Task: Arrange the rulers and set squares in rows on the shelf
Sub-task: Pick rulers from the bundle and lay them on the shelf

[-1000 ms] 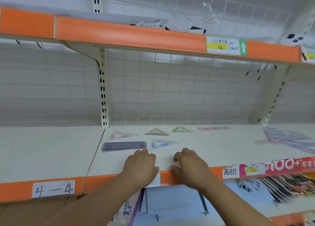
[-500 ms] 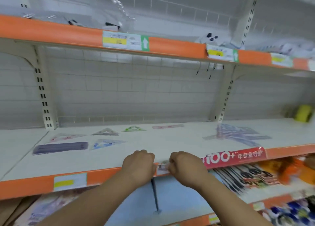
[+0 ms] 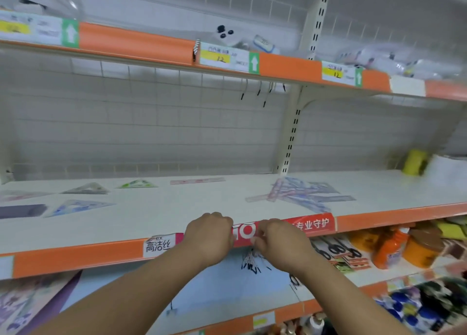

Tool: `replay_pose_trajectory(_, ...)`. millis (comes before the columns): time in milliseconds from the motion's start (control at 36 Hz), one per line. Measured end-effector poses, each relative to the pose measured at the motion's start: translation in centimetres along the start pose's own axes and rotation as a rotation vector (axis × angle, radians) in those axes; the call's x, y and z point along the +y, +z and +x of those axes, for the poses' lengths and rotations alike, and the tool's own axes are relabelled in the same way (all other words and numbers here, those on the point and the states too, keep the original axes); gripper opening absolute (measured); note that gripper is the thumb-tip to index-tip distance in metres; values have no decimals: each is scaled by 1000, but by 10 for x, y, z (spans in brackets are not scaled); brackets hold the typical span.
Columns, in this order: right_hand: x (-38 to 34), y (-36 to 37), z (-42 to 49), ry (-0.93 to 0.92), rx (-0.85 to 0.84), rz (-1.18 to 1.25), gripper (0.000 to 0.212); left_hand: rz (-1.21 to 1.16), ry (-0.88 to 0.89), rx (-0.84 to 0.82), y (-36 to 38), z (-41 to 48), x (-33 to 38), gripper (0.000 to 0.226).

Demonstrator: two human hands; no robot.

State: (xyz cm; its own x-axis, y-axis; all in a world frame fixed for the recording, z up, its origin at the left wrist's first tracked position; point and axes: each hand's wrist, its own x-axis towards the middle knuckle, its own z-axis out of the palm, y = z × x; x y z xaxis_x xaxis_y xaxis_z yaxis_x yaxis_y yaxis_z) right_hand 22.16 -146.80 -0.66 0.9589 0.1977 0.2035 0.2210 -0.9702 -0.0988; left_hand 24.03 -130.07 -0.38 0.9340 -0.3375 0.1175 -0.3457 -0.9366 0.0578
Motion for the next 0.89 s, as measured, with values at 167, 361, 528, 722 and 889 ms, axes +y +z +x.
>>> replay_pose_trajectory(167,41,-3,14,36,15,5,26,21,72,-1,-2,41,32,31)
replay_pose_trajectory(361,93,-8,43,112,37,-28,30,50,166,14,2,104,61,33)
replay_pose_trajectory(528,141,-11,70,162,43,-76,30,69,213,26,4,151,72,44)
replay_pose_trajectory(722,180,-6,94,194,46,-45,28,76,202,-23,16,198,82,46)
replay_pose_trajectory(889,221,0,112,220,55,-9,23,57,160,-58,24,226,94,38)
